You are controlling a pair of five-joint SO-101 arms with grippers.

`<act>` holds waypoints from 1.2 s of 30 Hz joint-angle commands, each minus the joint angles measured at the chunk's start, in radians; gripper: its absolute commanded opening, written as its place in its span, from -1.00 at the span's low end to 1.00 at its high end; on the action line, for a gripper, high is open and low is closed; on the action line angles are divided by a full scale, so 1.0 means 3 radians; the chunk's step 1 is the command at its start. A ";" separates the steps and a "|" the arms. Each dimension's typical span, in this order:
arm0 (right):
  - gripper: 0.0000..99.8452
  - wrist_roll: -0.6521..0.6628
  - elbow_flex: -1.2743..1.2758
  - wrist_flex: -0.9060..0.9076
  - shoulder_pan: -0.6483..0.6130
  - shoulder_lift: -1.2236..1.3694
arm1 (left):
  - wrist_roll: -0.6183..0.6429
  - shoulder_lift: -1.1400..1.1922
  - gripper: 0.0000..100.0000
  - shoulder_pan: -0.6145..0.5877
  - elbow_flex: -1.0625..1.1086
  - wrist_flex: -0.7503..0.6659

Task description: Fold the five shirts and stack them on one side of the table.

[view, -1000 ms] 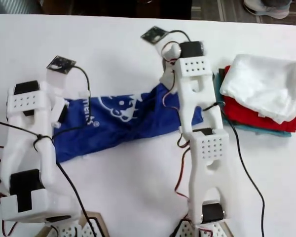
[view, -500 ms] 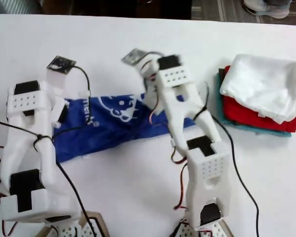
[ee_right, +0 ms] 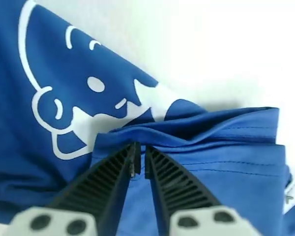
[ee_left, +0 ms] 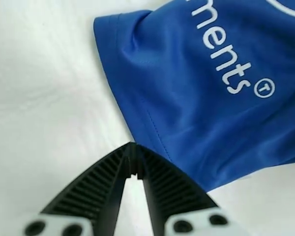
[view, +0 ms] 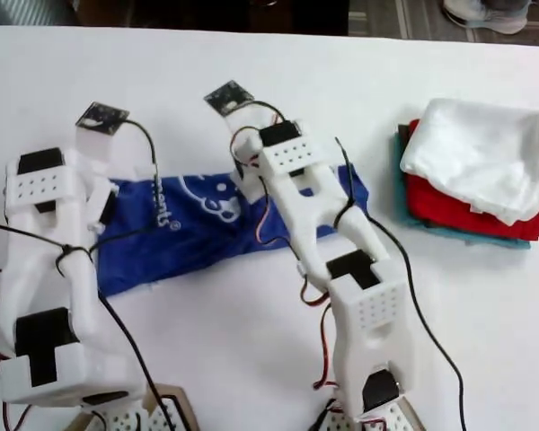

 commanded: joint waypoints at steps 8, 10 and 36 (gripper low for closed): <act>-0.96 -0.0015 -0.0056 0.0458 0.0831 -0.0601 | 0.0010 -0.0026 -0.95 -0.0031 -0.0059 -0.0020; -0.96 0.0138 0.0138 0.0504 0.0898 -0.0524 | 0.0010 -0.0026 -0.95 -0.0026 -0.0069 -0.0031; -0.64 0.0471 0.1698 0.0028 0.0867 -0.2785 | 0.0926 -0.0010 -0.56 -0.0440 -0.0023 -0.0225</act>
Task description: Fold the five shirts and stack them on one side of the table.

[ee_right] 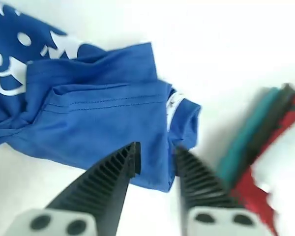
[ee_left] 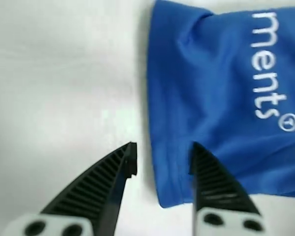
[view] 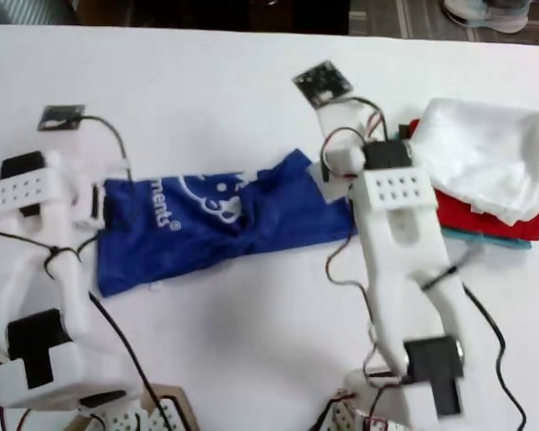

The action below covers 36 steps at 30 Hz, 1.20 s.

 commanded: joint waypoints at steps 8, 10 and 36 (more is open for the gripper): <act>-0.89 0.0015 0.0000 0.0197 -0.0038 -0.0580 | 0.0179 0.0430 -0.55 -0.0133 0.0258 -0.0481; -0.92 0.0015 -0.0051 0.0274 -0.0038 -0.0570 | 0.0404 0.0680 -0.55 -0.0118 0.0161 -0.0425; -0.92 0.0015 -0.0399 0.0555 -0.0038 -0.0575 | 0.0711 0.1882 -0.74 0.0460 -0.0918 0.0389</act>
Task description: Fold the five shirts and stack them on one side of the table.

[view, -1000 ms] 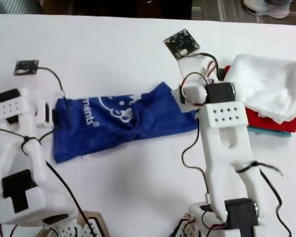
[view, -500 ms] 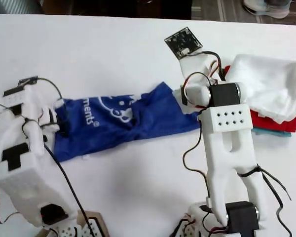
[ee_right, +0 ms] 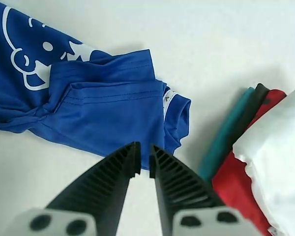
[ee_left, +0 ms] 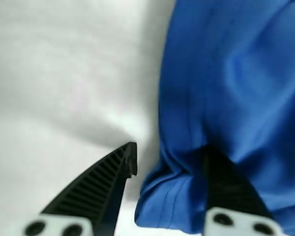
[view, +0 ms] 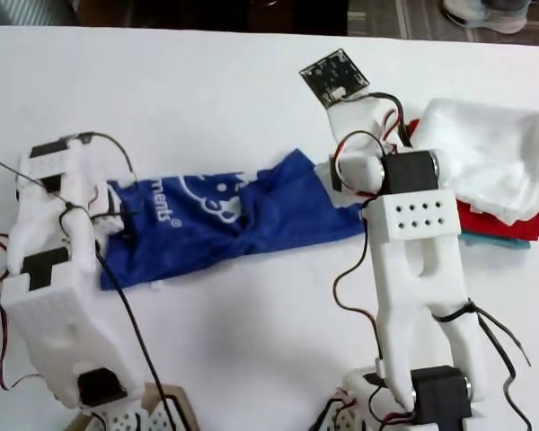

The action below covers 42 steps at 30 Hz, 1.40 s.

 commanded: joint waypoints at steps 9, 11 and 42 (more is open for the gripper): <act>-0.92 0.0015 -0.0153 0.0008 0.0013 -0.0151 | -0.0148 0.0046 -0.95 -0.0235 -0.0110 -0.0066; -0.92 0.0000 -0.0153 0.0008 0.0003 -0.0151 | -0.0276 0.0041 -0.95 -0.0537 -0.0253 -0.0046; -0.93 -0.0010 0.1565 -0.0437 0.1184 -0.1869 | -0.0286 -0.1008 -0.95 0.1161 -0.1593 0.1325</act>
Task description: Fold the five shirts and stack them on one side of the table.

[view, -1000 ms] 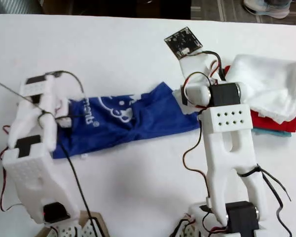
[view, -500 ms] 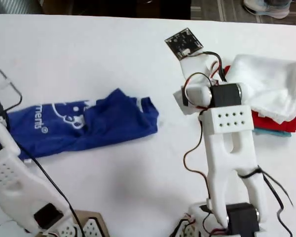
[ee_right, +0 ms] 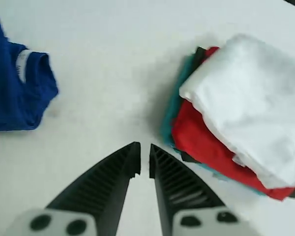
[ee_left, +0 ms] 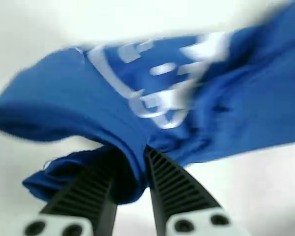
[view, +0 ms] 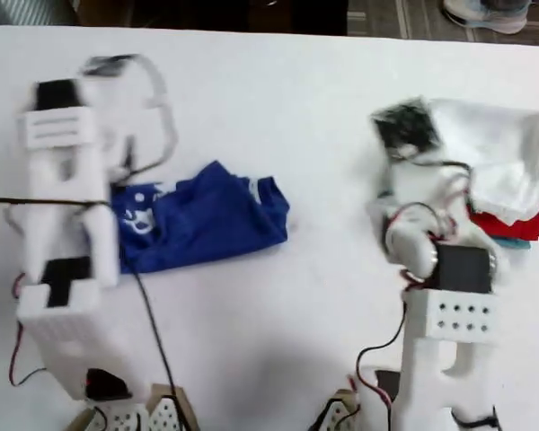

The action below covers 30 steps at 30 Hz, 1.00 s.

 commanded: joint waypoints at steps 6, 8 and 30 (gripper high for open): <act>-0.93 -0.0010 0.0164 -0.0095 0.0790 -0.0176 | 0.0409 -0.0297 -0.95 0.1325 -0.0003 -0.0118; -0.93 -0.0010 0.0164 -0.0059 0.0872 -0.0176 | 0.0440 -0.0297 -0.95 0.1493 -0.0013 -0.0266; -0.93 -0.0010 0.0174 0.0105 0.0478 -0.0171 | 0.0082 0.0026 -0.59 0.1473 -0.0642 -0.0266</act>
